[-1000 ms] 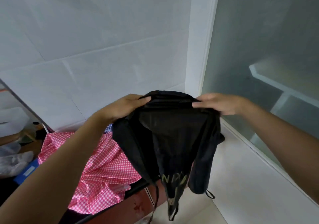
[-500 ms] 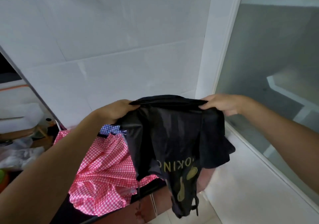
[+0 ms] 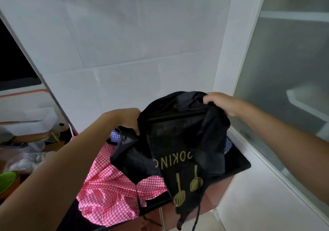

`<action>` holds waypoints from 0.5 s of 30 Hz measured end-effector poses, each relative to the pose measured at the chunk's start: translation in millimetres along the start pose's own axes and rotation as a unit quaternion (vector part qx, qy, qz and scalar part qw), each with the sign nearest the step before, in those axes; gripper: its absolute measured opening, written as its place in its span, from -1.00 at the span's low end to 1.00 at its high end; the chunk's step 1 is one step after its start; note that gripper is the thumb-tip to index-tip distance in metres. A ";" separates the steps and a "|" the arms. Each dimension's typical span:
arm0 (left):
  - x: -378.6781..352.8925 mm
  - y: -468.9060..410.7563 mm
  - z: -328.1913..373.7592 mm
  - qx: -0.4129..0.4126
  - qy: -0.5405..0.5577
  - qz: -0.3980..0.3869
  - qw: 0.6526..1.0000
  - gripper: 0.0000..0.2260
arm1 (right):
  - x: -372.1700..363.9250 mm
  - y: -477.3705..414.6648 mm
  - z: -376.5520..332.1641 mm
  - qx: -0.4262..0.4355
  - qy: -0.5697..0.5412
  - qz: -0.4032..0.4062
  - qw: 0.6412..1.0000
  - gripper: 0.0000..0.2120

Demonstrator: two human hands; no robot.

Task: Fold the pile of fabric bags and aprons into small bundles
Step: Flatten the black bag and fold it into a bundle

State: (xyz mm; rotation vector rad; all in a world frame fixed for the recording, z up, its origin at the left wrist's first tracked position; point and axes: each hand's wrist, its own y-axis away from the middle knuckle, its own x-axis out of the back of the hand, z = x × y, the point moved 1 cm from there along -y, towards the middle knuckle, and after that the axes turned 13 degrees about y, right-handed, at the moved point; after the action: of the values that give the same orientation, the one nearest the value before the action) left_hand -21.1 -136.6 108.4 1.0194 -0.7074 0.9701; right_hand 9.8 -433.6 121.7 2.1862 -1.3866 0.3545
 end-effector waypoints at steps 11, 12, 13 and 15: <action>91.9 13.6 2.2 -0.020 -0.113 0.323 0.939 -0.87 | 41.2 -24.8 -88.6 0.098 0.573 0.253 0.773 -0.85; 110.5 21.7 8.9 -0.028 -0.120 0.390 0.912 -0.83 | 53.0 -18.6 -104.4 0.137 0.548 0.340 0.752 -0.81; 127.8 33.1 18.2 -0.044 -0.122 0.456 0.880 -0.82 | 63.3 -8.4 -120.4 0.180 0.526 0.416 0.720 -0.80; 149.4 63.5 37.4 -0.086 -0.105 0.576 0.806 -0.80 | 77.3 19.3 -144.1 0.247 0.504 0.527 0.637 -0.76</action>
State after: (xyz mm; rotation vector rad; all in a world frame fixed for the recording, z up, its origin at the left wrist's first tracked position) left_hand -18.3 -110.1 272.8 0.4509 -1.6597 1.7901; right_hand 34.7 -418.7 283.8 0.6962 -1.6846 2.1622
